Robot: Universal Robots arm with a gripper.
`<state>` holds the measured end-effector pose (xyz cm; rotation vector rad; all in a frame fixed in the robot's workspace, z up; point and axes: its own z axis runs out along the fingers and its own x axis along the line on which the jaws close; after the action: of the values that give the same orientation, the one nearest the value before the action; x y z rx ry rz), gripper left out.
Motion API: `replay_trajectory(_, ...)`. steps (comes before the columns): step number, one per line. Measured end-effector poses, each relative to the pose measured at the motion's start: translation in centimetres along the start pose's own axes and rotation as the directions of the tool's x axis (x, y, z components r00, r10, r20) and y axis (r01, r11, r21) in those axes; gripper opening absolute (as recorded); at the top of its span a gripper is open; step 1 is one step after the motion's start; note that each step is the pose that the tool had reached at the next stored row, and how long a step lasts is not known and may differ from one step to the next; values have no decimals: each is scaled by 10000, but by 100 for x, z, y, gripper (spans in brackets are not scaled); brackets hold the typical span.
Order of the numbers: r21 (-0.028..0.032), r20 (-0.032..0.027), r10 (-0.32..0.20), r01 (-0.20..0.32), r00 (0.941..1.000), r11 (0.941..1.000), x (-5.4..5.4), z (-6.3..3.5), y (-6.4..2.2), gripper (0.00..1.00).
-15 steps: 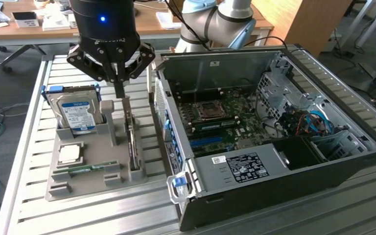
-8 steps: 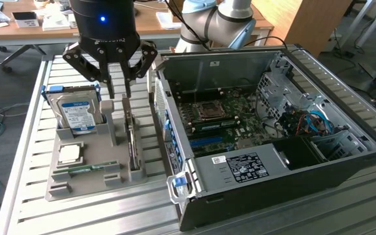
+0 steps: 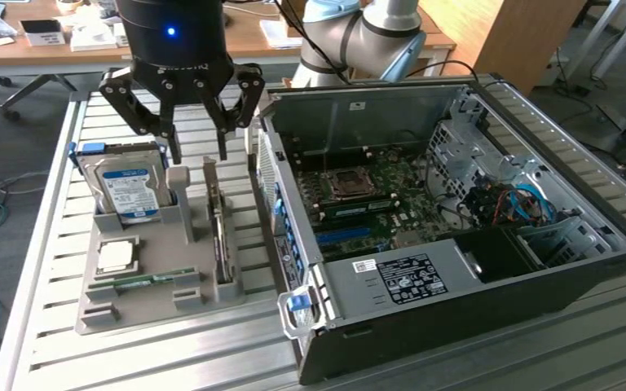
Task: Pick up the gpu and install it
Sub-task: 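Pick up the gpu and move the gpu toward the slot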
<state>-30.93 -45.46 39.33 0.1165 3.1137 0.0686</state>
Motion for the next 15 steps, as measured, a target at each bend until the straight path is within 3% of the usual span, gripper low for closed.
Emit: replay_trajectory(15, 1, 0, 0, 0, 10000, 10000, 2, 112, -5, 53)
